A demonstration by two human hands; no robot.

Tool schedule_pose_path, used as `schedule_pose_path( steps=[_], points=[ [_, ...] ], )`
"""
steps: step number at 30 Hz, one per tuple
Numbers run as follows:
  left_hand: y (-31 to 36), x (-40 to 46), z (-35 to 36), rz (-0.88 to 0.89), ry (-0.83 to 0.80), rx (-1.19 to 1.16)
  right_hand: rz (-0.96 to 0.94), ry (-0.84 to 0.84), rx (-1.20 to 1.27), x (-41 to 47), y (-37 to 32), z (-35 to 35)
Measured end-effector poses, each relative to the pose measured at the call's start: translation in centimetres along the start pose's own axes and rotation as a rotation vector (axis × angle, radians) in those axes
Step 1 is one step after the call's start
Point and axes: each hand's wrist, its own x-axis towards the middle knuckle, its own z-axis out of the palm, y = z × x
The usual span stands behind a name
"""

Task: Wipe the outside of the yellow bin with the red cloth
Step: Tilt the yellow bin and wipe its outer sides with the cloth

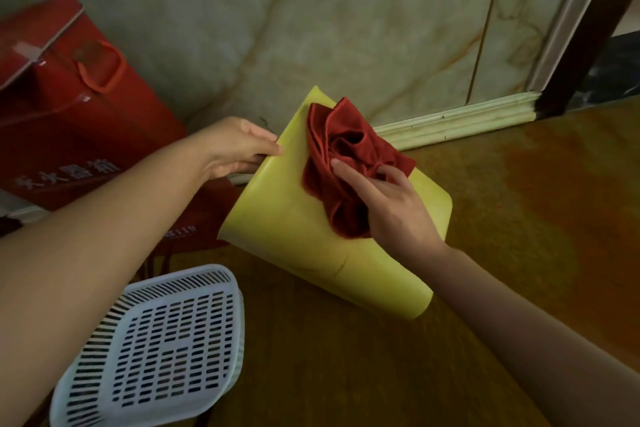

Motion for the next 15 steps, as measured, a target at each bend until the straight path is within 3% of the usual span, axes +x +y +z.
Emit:
schedule_pose_path(
  steps=[3,6,8,11,15],
  points=[
    [0.3,0.1,0.3,0.003,0.000,0.004,0.027,0.159,0.033,0.8,0.5,0.9],
    [0.6,0.1,0.5,0.000,0.009,-0.003,0.245,0.222,-0.093,2.1,1.1,0.6],
    [0.5,0.0,0.4,-0.009,0.012,0.009,0.406,0.097,0.051,3.0,1.7,0.3],
    [0.5,0.0,0.4,-0.008,-0.013,0.015,0.527,-0.141,0.530,3.3,1.9,0.6],
    [0.9,-0.1,0.6,0.003,-0.032,0.053,0.509,-0.229,0.384,3.5,0.6,2.1]
  ],
)
